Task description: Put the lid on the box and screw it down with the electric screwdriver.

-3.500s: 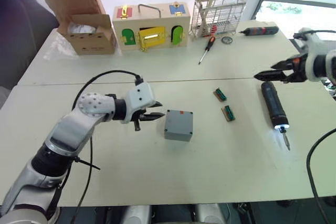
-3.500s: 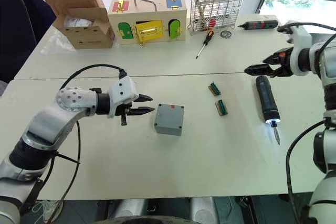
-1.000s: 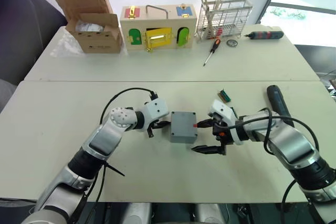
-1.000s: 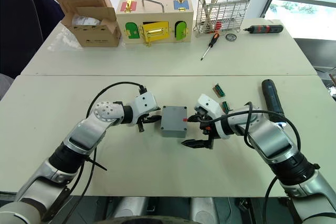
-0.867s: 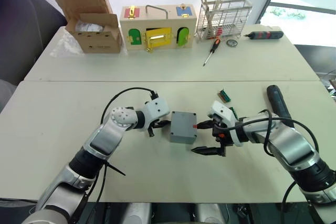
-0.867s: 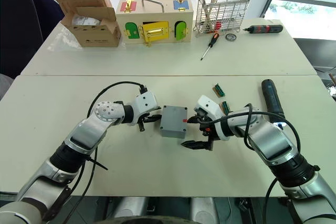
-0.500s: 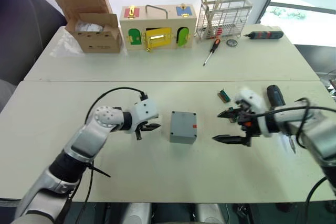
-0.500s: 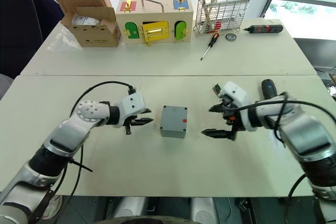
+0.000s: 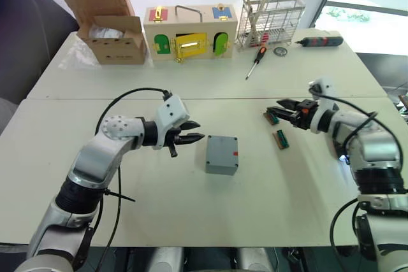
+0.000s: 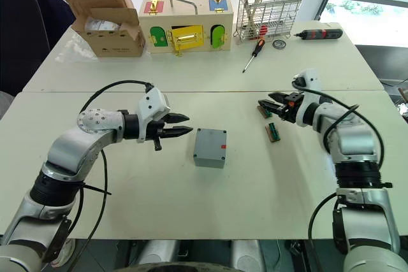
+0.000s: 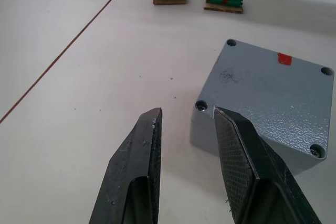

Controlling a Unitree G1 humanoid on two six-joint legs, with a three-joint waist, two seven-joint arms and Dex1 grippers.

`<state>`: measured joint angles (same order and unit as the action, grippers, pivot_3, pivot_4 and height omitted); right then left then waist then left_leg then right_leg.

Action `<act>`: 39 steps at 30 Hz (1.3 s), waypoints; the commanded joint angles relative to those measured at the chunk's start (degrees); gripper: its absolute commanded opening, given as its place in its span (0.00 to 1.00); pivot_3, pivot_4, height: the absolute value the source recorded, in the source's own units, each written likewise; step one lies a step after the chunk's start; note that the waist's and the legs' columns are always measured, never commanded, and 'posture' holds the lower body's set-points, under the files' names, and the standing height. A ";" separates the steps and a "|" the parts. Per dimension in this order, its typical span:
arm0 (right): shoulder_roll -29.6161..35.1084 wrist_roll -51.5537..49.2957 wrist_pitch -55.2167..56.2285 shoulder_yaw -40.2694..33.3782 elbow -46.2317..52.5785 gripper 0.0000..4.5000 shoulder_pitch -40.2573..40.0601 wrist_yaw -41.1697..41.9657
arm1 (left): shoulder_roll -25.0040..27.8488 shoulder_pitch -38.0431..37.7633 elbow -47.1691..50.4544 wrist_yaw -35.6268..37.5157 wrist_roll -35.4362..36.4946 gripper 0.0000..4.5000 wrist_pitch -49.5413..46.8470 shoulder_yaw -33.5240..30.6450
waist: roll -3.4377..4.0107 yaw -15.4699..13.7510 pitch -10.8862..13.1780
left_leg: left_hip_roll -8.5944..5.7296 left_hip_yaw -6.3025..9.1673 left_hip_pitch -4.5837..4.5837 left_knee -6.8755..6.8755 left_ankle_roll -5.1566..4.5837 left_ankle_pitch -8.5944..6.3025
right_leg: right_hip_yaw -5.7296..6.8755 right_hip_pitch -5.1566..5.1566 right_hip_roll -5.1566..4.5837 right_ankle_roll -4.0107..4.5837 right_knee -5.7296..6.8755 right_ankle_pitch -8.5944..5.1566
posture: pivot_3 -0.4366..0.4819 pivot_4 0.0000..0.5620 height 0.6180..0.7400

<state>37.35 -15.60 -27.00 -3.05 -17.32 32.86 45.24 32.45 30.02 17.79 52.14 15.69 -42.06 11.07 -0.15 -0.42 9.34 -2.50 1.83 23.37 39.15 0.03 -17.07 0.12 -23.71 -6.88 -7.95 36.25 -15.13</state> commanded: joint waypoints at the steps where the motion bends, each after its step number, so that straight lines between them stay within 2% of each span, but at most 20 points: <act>1: -1.00 2.23 5.80 -0.29 -4.05 0.52 2.91 -1.06 | 0.36 -0.08 2.66 -0.47 0.90 0.34 -0.17 0.22 | 0.00 0.02 0.00 | -0.01 0.00 0.00 0.01 0.01 0.00 | -0.01 0.00 0.00 0.00 0.00 0.00 | 0.48 0.27 0.92; 18: -4.04 4.82 10.95 -0.21 -13.15 0.52 6.38 -1.95 | 1.06 -2.29 2.60 -2.67 -0.59 0.34 1.36 2.12 | 0.00 1.12 0.00 | 0.00 0.03 0.00 -0.03 0.01 0.01 | 0.00 0.00 0.00 0.00 0.00 0.00 | 0.48 0.27 0.92; 21: -4.25 5.15 11.17 0.01 -13.37 0.34 6.46 -2.09 | 1.13 -2.56 2.62 -2.81 -0.78 0.34 1.63 2.45 | 0.01 1.20 0.00 | 0.00 0.03 0.00 -0.04 0.02 0.01 | -0.01 -0.01 0.00 0.00 0.00 0.00 | 0.48 0.27 0.92; 24: -4.57 5.49 11.56 -0.02 -14.00 0.01 6.75 -2.29 | 1.03 -2.14 2.08 -2.83 -0.74 0.34 1.83 2.35 | 0.01 1.18 0.00 | 0.01 0.03 -0.01 -0.05 0.01 0.01 | 0.00 -0.01 0.00 0.00 0.00 0.00 | 0.48 0.27 0.92; 32: -5.24 5.53 11.70 -0.33 -14.71 0.01 7.29 -2.25 | 0.92 -2.32 1.62 -3.06 -0.78 0.34 2.33 2.36 | 0.01 1.12 0.00 | 0.00 0.03 0.00 -0.04 0.01 0.01 | -0.01 0.00 0.00 0.00 0.00 0.00 | 0.48 0.27 0.92; 39: -4.26 4.08 8.81 -1.66 -9.87 0.01 7.24 -2.17 | 1.15 -2.98 1.72 -3.28 -0.65 0.34 2.42 2.09 | 0.01 1.12 0.00 | 0.00 0.03 0.00 -0.04 0.02 0.01 | -0.01 -0.01 0.00 0.00 0.00 0.00 | 0.48 0.27 0.92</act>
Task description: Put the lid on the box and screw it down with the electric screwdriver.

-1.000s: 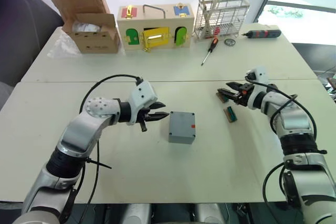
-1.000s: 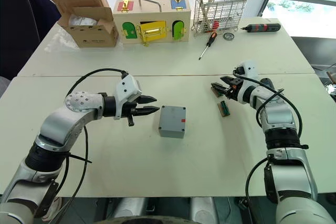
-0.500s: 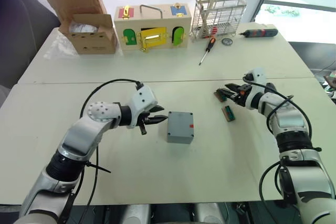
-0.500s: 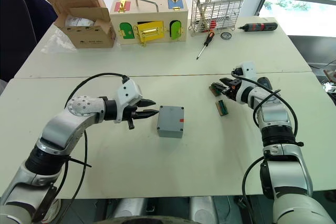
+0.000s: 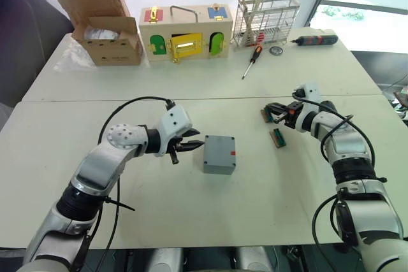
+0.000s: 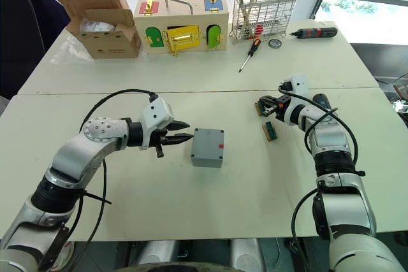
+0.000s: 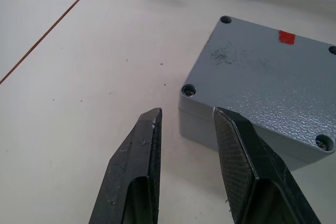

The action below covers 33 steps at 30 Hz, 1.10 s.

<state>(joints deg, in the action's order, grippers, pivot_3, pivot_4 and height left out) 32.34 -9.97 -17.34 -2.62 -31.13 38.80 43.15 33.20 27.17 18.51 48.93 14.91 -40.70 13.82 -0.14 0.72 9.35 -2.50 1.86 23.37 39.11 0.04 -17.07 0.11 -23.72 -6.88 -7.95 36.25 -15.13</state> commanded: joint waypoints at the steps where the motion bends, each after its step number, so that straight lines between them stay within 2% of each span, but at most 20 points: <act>1: 0.91 -1.77 -1.37 -2.38 4.71 0.01 1.48 -0.19 | 0.40 -0.16 0.99 -0.10 0.20 0.34 1.04 -0.71 | 0.00 -0.02 0.00 | 0.00 0.00 0.00 0.00 0.00 0.00 | 0.00 0.00 0.00 0.00 0.00 0.00 | 0.48 0.27 0.92; 8: 2.20 -2.34 -3.30 -2.99 11.36 0.01 2.25 0.59 | 0.29 0.48 1.27 -0.02 0.85 0.34 0.74 -1.20 | 0.01 -0.03 0.00 | 0.00 0.00 0.00 0.00 0.00 0.00 | 0.00 0.00 0.00 0.00 0.00 0.00 | 0.48 0.27 0.92; 12: 3.85 -6.87 -9.00 -3.38 22.05 0.01 -0.16 4.85 | 1.32 0.90 3.50 1.21 3.77 0.34 -1.27 -3.41 | 0.01 -0.06 0.01 | 0.00 0.00 0.01 0.00 0.00 0.00 | 0.00 -0.01 0.00 0.00 0.00 0.00 | 0.48 0.27 0.92; 14: 5.32 -11.97 -15.08 -3.09 31.35 0.01 -3.94 8.50 | 3.23 0.19 5.65 2.37 5.28 0.34 -2.69 -4.39 | 0.01 -0.16 0.01 | 0.02 0.02 0.02 -0.01 -0.01 0.00 | 0.01 -0.02 0.00 0.00 0.00 0.00 | 0.48 0.27 0.92; 16: 7.48 -16.85 -21.32 -2.32 40.63 0.01 -8.66 11.19 | 7.52 -2.25 9.11 5.52 6.93 0.34 -3.26 -4.79 | 0.01 -0.10 0.00 | 0.03 0.07 0.02 -0.04 -0.02 -0.02 | 0.03 -0.01 0.01 0.00 0.00 0.00 | 0.48 0.27 0.92; 19: 8.81 -20.67 -26.69 -1.49 48.68 0.01 -13.31 11.58 | 11.65 -4.77 12.37 8.45 9.59 0.34 -3.68 -5.47 | 0.02 -0.07 0.01 | 0.04 0.05 0.01 -0.08 -0.06 -0.04 | -0.01 0.01 0.01 0.00 0.00 0.00 | 0.48 0.27 0.92; 33: 4.70 -20.86 -27.07 2.35 51.09 0.01 -17.21 6.18 | 10.19 -3.31 13.43 5.74 11.61 0.34 -4.57 -3.53 | 0.02 -0.32 0.01 | 0.01 0.03 -0.02 0.04 -0.09 -0.06 | -0.03 0.07 -0.01 0.01 -0.02 0.00 | 0.48 0.27 0.92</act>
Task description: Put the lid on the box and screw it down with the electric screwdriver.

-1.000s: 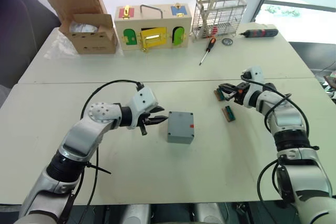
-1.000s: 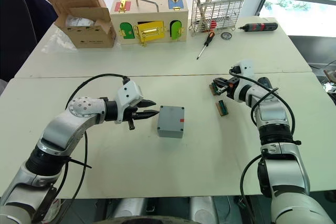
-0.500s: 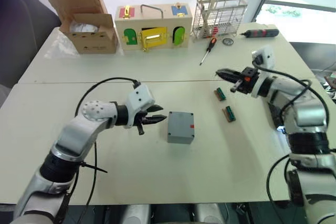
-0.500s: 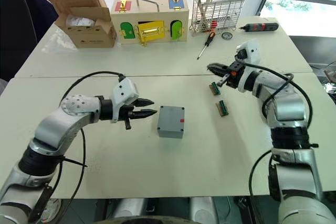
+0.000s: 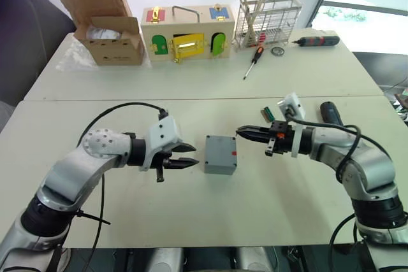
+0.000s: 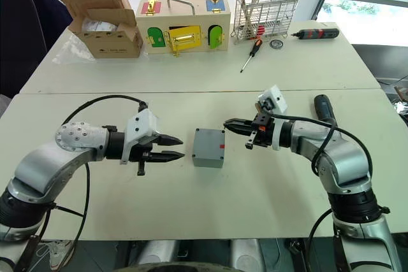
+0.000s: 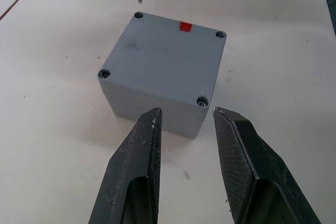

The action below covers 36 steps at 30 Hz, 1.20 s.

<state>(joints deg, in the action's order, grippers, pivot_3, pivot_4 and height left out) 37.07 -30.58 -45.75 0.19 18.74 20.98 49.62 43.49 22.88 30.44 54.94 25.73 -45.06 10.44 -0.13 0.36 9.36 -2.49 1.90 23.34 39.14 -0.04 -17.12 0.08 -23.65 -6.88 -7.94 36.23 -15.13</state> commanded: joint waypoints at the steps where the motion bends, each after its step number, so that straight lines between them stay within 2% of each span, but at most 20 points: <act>1: -0.08 -0.19 1.49 -0.34 0.97 0.01 0.68 -0.33 | -0.09 1.11 1.46 -0.30 0.85 0.34 -0.28 -0.15 | 0.00 0.08 0.00 | 0.00 0.00 0.00 0.00 0.00 0.00 | 0.00 0.00 0.00 0.00 0.00 0.00 | 0.48 0.27 0.92; 36: -0.41 1.44 3.75 2.82 -2.30 0.01 0.53 -0.38 | -0.96 1.30 0.01 -1.53 -0.24 0.34 0.59 0.25 | 0.00 0.16 0.00 | 0.00 0.01 -0.01 0.00 0.00 0.00 | 0.01 0.00 0.01 0.00 0.00 0.00 | 0.48 0.27 0.92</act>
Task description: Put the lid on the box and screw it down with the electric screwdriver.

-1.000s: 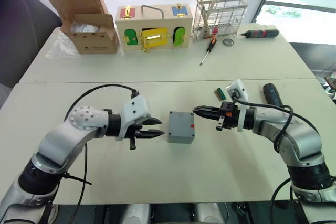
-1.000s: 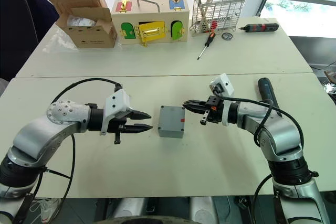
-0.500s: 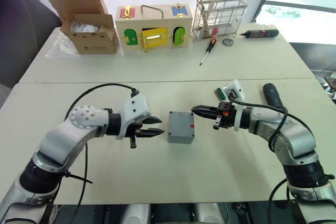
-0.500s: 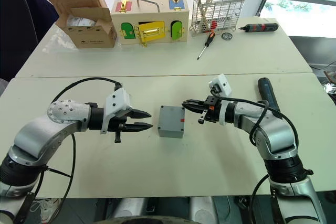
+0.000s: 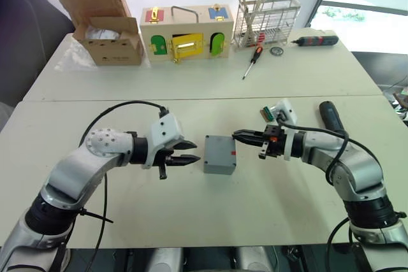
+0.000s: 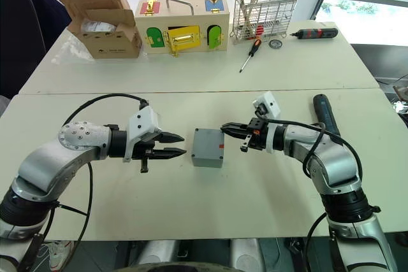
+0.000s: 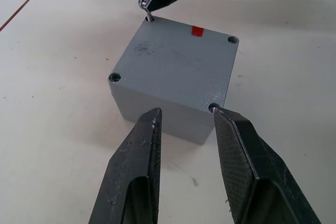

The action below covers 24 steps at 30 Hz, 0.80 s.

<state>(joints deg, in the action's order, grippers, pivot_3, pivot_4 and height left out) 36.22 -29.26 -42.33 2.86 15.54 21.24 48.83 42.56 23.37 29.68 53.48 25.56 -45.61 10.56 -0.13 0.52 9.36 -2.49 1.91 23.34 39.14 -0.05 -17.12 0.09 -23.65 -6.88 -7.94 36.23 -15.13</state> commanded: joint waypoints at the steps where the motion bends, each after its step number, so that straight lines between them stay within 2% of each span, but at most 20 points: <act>1: 0.43 0.10 0.29 0.11 0.82 0.01 0.33 0.35 | -0.06 0.82 0.72 -0.09 -0.08 0.34 1.18 0.14 | 0.00 0.00 0.00 | 0.00 0.00 0.00 0.00 0.00 0.00 | 0.00 0.00 0.00 0.00 0.00 0.00 | 0.48 0.27 0.92; 9: 1.38 1.62 1.43 1.06 0.47 0.01 -0.26 1.26 | -0.26 0.93 0.36 -0.14 -0.32 0.34 1.61 0.25 | 0.00 -0.02 0.00 | 0.00 0.00 0.00 0.00 0.00 0.00 | 0.00 0.00 0.00 0.00 0.00 0.00 | 0.48 0.27 0.92; 12: 2.41 2.07 1.89 1.09 0.48 0.20 -0.62 2.08 | -0.32 1.02 0.28 -0.05 -0.32 0.34 1.77 0.26 | 0.00 -0.04 0.00 | 0.00 0.00 0.00 0.00 0.00 0.00 | 0.00 0.00 0.00 0.00 -0.01 0.00 | 0.48 0.27 0.92; 15: 2.88 2.12 1.82 0.65 0.49 0.55 -0.41 2.40 | -0.53 1.17 0.14 -0.15 -0.36 0.34 1.94 0.41 | 0.00 -0.01 0.00 | 0.00 -0.01 0.00 0.00 0.00 0.00 | 0.00 0.00 0.00 0.00 -0.01 0.00 | 0.48 0.27 0.92; 16: 3.02 2.10 1.84 0.58 0.45 0.64 -0.37 2.52 | -0.59 1.22 0.10 -0.20 -0.38 0.34 1.99 0.49 | 0.00 -0.02 0.00 | 0.00 0.00 0.00 0.00 0.00 0.00 | 0.00 0.00 0.00 0.00 0.00 0.00 | 0.48 0.27 0.92; 17: 3.21 2.21 1.97 0.25 0.40 0.78 -0.12 2.33 | -0.67 1.29 0.05 -0.24 -0.38 0.34 2.07 0.57 | 0.00 -0.02 0.00 | 0.00 0.00 0.00 0.00 0.00 0.00 | 0.00 0.00 0.00 0.00 0.00 0.00 | 0.48 0.27 0.92; 19: 3.89 1.89 1.62 -1.13 0.51 0.92 0.88 1.89 | -0.90 1.51 -0.10 -0.24 -0.39 0.34 2.35 0.81 | 0.00 -0.05 0.00 | 0.00 0.00 0.00 0.00 0.00 0.00 | 0.00 0.00 0.00 0.00 -0.01 0.00 | 0.48 0.27 0.92; 24: 8.95 -4.46 -4.68 -9.98 -0.22 0.92 6.36 3.08 | -3.44 3.65 -0.42 0.26 2.58 0.34 2.17 -0.42 | 0.01 -0.26 0.01 | -0.02 -0.01 0.02 0.01 0.00 0.00 | 0.00 0.00 -0.01 0.00 -0.01 0.00 | 0.48 0.27 0.92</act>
<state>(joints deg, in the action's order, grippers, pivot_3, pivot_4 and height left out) 43.00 -30.95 -45.23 -1.87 14.46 25.27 51.14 39.68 25.81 28.09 53.50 26.32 -44.16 11.54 -0.11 0.26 9.37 -2.51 1.90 23.36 39.17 -0.05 -17.12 0.08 -23.65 -6.89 -7.94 36.22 -15.13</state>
